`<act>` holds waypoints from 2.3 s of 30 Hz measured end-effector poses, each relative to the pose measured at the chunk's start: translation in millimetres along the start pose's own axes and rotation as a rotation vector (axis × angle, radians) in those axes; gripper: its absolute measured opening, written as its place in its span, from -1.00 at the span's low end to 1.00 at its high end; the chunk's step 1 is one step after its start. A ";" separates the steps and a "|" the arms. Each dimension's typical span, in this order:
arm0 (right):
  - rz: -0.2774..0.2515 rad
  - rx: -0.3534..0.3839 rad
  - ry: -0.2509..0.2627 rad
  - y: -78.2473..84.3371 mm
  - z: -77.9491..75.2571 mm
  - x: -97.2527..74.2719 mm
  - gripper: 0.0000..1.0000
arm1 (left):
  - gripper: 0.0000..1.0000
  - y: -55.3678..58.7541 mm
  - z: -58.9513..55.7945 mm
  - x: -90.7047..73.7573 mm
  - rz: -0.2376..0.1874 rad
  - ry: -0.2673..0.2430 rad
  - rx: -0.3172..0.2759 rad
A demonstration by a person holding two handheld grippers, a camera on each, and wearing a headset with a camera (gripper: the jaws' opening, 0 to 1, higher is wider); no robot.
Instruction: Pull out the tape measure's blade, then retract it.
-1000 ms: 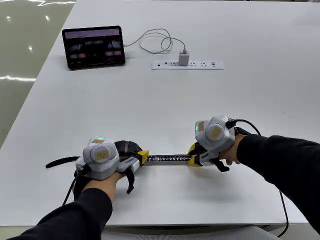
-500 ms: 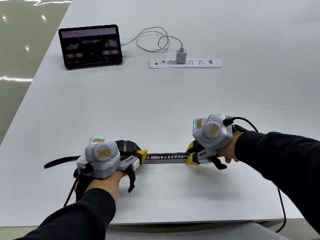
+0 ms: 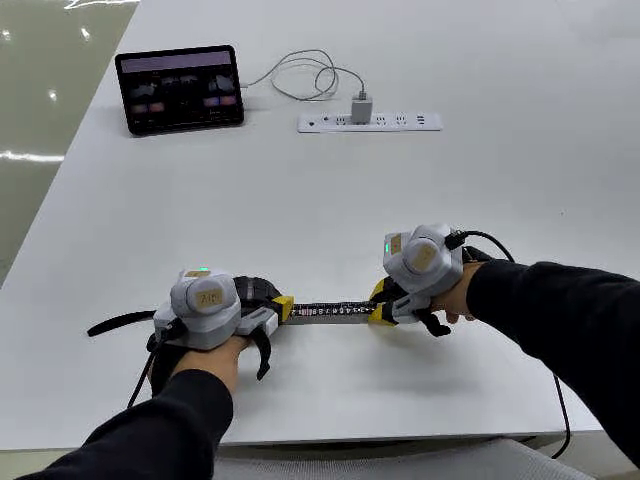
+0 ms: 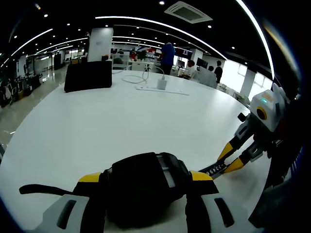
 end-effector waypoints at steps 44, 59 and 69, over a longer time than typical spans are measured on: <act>-0.025 0.017 0.013 -16.6 3.5 18.8 -0.78 | 0.27 0.5 -0.1 -0.1 -0.008 0.003 -0.013; -0.048 0.024 0.010 -20.7 4.6 24.5 -0.77 | 0.27 0.8 0.7 0.4 -0.012 0.002 -0.015; -0.055 0.022 0.013 -23.9 4.9 28.4 -0.77 | 0.27 0.4 1.0 -0.2 -0.013 0.001 -0.022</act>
Point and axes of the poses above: the centre of the closed fingertips' face, and the gripper's own axes: x roughly forward along the fingers, z roughly to its left, y roughly out of its underside, the point moved 3 cm from there along -x, roughly backward along the fingers, and after that the axes turned 15 degrees about -z, right-handed, at the moved point
